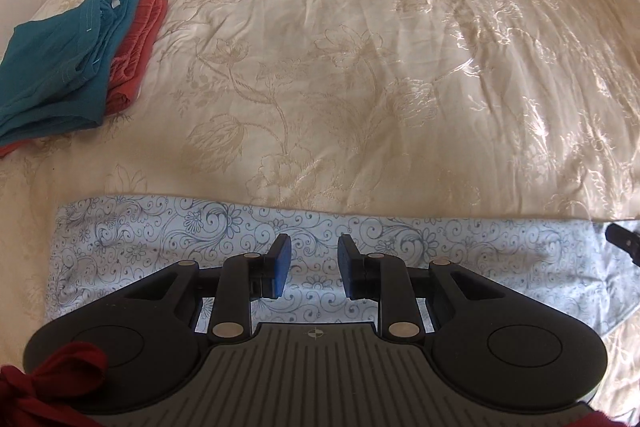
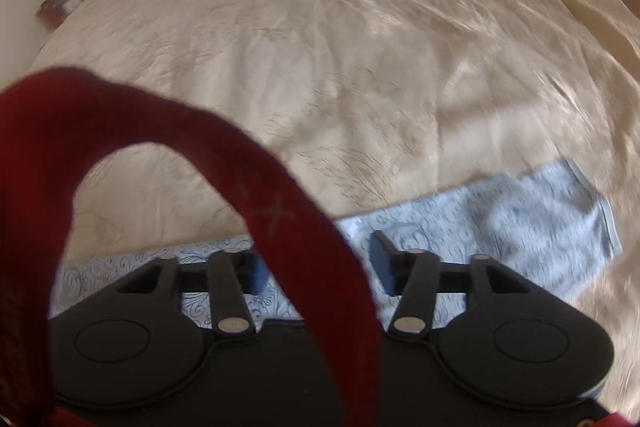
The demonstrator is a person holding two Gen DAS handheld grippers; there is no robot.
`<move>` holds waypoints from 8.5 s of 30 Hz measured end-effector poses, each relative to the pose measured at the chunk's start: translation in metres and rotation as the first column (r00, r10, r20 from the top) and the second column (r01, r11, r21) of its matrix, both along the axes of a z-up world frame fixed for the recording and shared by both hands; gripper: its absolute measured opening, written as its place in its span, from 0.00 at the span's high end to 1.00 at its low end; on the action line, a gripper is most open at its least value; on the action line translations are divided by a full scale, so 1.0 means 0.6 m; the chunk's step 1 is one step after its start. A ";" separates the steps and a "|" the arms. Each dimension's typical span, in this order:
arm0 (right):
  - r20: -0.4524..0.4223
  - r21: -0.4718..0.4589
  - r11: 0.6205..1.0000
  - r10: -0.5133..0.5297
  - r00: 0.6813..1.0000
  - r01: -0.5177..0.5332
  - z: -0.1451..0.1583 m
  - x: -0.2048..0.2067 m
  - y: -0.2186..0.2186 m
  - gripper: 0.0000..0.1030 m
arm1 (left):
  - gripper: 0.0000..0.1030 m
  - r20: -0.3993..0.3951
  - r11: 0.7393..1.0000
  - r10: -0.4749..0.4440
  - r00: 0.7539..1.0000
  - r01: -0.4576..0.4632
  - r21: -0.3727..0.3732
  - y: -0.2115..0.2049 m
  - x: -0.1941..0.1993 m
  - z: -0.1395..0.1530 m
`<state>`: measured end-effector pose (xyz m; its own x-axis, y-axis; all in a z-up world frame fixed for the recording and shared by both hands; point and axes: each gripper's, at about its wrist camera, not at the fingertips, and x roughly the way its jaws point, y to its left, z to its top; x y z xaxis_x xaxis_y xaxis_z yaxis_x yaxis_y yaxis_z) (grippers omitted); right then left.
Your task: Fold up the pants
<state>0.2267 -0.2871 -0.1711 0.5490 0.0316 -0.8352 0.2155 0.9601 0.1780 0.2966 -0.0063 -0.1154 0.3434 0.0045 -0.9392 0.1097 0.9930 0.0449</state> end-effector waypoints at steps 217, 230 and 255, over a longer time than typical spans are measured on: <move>-0.167 -0.090 0.936 -0.350 0.922 0.340 -0.063 -0.491 -0.167 0.83 | 0.97 0.034 0.987 -0.132 0.991 0.134 -0.084 0.044 -0.456 -0.028; -0.113 -0.127 0.907 -0.415 0.903 0.401 -0.037 -0.502 -0.165 0.67 | 0.62 0.059 0.977 -0.154 0.986 0.161 -0.143 0.093 -0.452 0.009; 0.120 0.031 0.991 0.123 0.985 -0.127 0.094 -0.219 0.313 0.66 | 0.62 0.062 0.989 -0.112 0.992 0.117 -0.086 0.434 -0.193 -0.021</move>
<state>0.0951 -0.0991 -0.1149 0.6333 0.1372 -0.7616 0.0694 0.9701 0.2325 0.1808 0.2540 -0.1278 0.3900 -0.1214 -0.9128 0.2226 0.9743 -0.0344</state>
